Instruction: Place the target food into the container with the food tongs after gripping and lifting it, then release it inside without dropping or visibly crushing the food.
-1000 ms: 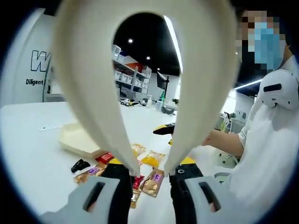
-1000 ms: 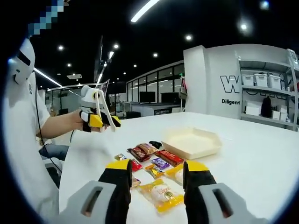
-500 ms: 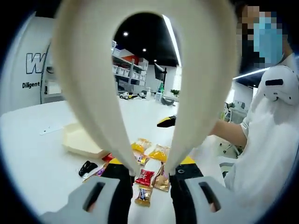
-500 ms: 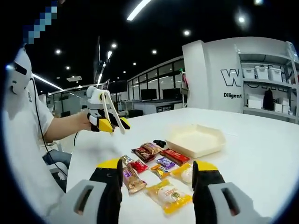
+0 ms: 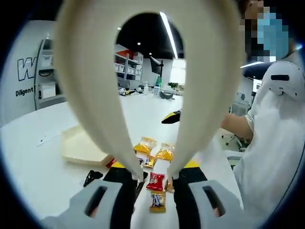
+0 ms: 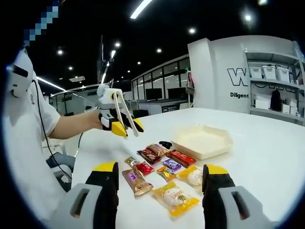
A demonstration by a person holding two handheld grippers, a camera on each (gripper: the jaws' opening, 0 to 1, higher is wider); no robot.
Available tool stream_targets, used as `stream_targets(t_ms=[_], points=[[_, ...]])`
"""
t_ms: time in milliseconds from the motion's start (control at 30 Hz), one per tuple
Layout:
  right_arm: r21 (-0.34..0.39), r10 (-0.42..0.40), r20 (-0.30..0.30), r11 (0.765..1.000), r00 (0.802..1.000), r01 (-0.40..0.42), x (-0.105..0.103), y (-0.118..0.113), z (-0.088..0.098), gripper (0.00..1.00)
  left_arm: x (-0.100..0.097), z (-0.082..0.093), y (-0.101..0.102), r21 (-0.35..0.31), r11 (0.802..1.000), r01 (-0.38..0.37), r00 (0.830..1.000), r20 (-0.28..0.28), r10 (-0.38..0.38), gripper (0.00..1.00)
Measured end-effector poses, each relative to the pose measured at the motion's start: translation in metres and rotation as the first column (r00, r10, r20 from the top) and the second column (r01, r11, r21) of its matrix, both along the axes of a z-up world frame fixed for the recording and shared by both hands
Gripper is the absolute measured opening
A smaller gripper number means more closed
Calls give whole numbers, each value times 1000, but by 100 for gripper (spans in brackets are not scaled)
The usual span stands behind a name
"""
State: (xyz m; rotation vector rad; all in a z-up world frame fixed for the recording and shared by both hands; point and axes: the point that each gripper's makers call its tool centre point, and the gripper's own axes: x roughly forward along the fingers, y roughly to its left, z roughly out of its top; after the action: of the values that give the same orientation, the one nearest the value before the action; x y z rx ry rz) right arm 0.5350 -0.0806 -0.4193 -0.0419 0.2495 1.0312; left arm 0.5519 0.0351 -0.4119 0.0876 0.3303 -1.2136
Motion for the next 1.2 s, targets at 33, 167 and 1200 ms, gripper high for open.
stream_targets(t_ms=[33, 167, 1200], points=[[0, 1, -3, 1000, 1000, -1, 0, 0, 0, 72, 0, -1, -1, 6, 1000, 10, 1000, 4, -10, 27], [6, 0, -7, 1000, 1000, 0, -1, 0, 0, 74, 2, -4, -5, 25, 999, 33, 999, 8, -33, 27], [13, 16, -21, 1000, 1000, -16, -3, -7, -9, 68, 20, -42, -13, 178, 976, 129, 990, 31, -137, 26]])
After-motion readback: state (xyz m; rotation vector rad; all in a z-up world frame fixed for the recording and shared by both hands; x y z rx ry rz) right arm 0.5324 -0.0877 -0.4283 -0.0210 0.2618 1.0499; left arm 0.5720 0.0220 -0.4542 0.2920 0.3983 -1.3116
